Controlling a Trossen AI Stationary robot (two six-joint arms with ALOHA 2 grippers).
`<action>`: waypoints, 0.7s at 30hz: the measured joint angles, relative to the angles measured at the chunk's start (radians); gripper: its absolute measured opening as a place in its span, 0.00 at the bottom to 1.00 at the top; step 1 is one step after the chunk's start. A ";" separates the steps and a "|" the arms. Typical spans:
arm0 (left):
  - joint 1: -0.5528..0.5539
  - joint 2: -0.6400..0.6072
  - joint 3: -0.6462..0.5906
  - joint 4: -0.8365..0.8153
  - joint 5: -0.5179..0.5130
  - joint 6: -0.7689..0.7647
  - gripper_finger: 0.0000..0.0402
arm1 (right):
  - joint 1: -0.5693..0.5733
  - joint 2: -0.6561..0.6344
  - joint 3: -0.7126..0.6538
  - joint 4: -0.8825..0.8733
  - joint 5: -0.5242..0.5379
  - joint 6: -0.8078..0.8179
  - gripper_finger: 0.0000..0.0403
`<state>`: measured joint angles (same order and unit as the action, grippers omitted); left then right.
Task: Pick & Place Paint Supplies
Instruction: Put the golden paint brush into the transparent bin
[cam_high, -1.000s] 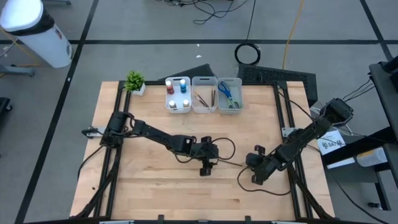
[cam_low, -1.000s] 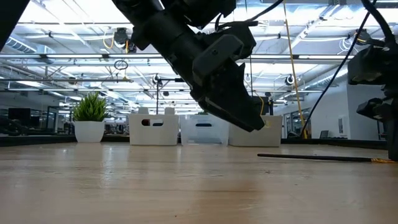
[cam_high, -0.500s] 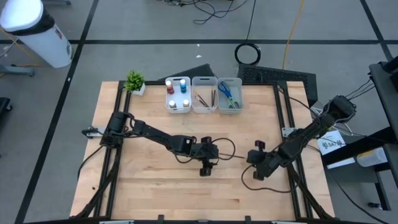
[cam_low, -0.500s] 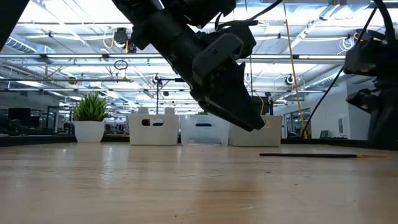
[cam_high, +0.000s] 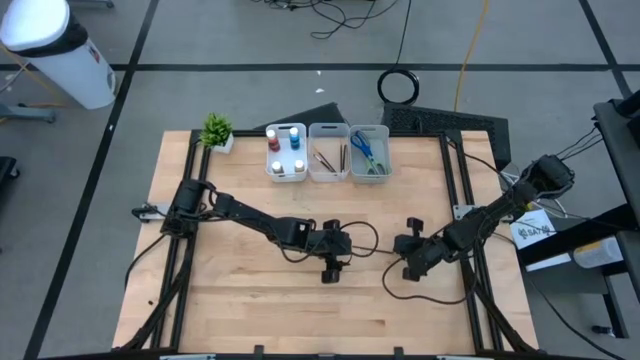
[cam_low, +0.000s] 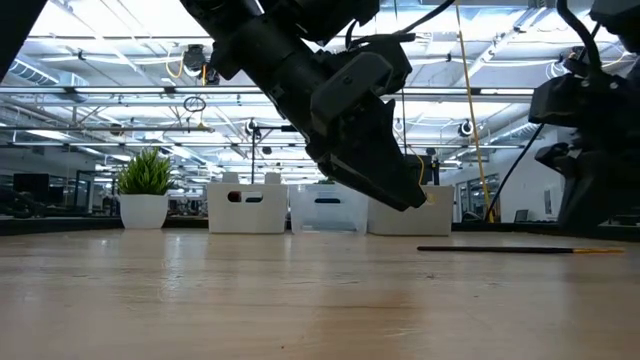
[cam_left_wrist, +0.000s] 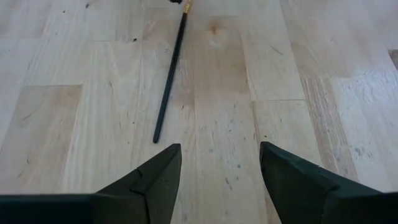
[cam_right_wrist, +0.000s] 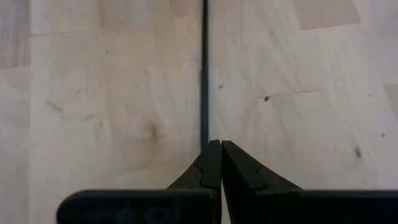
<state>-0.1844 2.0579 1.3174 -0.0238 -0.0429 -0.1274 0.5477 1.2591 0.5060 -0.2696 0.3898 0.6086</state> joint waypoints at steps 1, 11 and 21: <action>0.000 0.000 0.000 0.000 0.000 -0.006 0.57 | -0.004 0.000 0.000 0.000 -0.013 0.000 0.00; 0.000 0.000 0.000 -0.001 0.000 -0.009 0.57 | -0.005 -0.001 0.002 -0.031 -0.054 0.028 0.00; -0.001 0.000 0.000 -0.002 0.000 -0.012 0.57 | -0.005 0.000 -0.008 -0.077 -0.085 0.062 0.00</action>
<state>-0.1852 2.0575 1.3174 -0.0254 -0.0433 -0.1390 0.5430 1.2593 0.4985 -0.3467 0.3043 0.6703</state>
